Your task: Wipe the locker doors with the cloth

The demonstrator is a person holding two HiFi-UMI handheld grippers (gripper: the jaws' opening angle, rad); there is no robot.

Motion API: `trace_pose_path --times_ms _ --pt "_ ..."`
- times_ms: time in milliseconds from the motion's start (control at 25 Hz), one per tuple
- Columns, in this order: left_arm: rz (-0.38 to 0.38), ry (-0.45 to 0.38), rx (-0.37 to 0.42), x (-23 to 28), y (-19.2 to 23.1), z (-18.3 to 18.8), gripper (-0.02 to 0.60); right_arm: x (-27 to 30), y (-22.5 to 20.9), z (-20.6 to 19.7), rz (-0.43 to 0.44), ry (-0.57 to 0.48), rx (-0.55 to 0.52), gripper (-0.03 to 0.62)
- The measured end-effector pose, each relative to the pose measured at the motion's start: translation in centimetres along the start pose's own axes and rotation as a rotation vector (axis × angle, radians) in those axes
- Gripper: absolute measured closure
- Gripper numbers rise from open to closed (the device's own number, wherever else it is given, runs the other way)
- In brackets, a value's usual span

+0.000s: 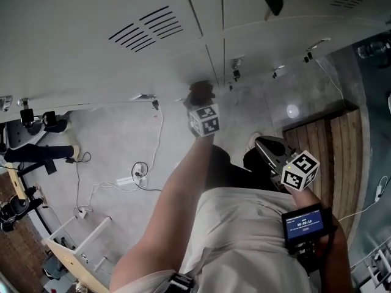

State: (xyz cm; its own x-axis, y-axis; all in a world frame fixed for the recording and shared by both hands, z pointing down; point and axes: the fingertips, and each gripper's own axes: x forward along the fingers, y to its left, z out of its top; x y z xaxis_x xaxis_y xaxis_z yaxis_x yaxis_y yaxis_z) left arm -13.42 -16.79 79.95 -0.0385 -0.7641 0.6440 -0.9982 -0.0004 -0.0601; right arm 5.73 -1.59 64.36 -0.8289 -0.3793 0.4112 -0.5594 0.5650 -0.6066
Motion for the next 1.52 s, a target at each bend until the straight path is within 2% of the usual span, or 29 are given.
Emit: trace_pose_path --times_ms 120,200,320,480,600,720,800,840,960,1040,1120,1240,1320,1440,1520 --pt "-0.127 -0.017 0.097 0.9 -5.7 2.2 0.511 -0.3 -0.6 0.6 -0.018 -0.010 -0.002 0.576" --pt "-0.145 0.003 0.098 1.4 -6.8 2.1 0.511 -0.3 -0.8 1.0 -0.025 -0.016 -0.005 0.576" --pt "-0.145 0.040 0.091 2.2 -5.8 0.7 0.511 -0.3 -0.8 1.1 -0.032 -0.018 -0.010 0.576" --pt "-0.103 0.092 0.135 2.6 -1.6 -2.2 0.511 0.0 -0.7 0.4 -0.049 -0.003 -0.015 0.576" --pt "-0.028 0.143 0.125 2.3 4.3 -5.2 0.509 0.9 -0.2 -0.1 -0.044 0.006 -0.030 0.576" --pt "0.065 0.140 0.173 0.7 11.5 -5.7 0.511 2.3 0.6 0.4 -0.009 0.008 -0.057 0.576" --pt "0.085 0.132 0.198 -0.8 14.2 -6.0 0.509 2.0 1.2 0.4 -0.004 0.011 -0.048 0.576" --pt "0.086 0.122 0.184 -1.6 14.8 -6.0 0.511 1.6 1.5 0.3 -0.008 0.012 -0.041 0.576" --pt "0.108 0.054 0.069 -4.8 17.2 -3.8 0.511 1.1 2.6 0.8 -0.001 0.012 -0.039 0.576" --pt "0.129 0.007 0.035 -7.5 18.9 -1.6 0.511 1.1 3.8 1.4 0.019 0.013 -0.041 0.576" --pt "0.136 -0.013 0.079 -9.5 19.4 0.1 0.511 0.4 4.4 1.8 0.026 0.013 -0.038 0.576" --pt "0.135 -0.026 0.188 -11.3 19.6 2.4 0.511 -0.6 4.4 2.3 0.025 0.001 -0.041 0.576" --pt "0.178 -0.050 0.237 -12.6 20.9 5.5 0.511 -0.2 4.9 4.1 0.045 -0.024 -0.054 0.576" --pt "0.249 -0.052 0.215 -16.1 22.0 8.5 0.511 -1.0 6.3 6.5 0.075 -0.052 -0.045 0.576" --pt "0.240 -0.077 0.224 -18.9 20.1 10.4 0.511 -2.8 6.9 8.1 0.088 -0.071 -0.052 0.576"
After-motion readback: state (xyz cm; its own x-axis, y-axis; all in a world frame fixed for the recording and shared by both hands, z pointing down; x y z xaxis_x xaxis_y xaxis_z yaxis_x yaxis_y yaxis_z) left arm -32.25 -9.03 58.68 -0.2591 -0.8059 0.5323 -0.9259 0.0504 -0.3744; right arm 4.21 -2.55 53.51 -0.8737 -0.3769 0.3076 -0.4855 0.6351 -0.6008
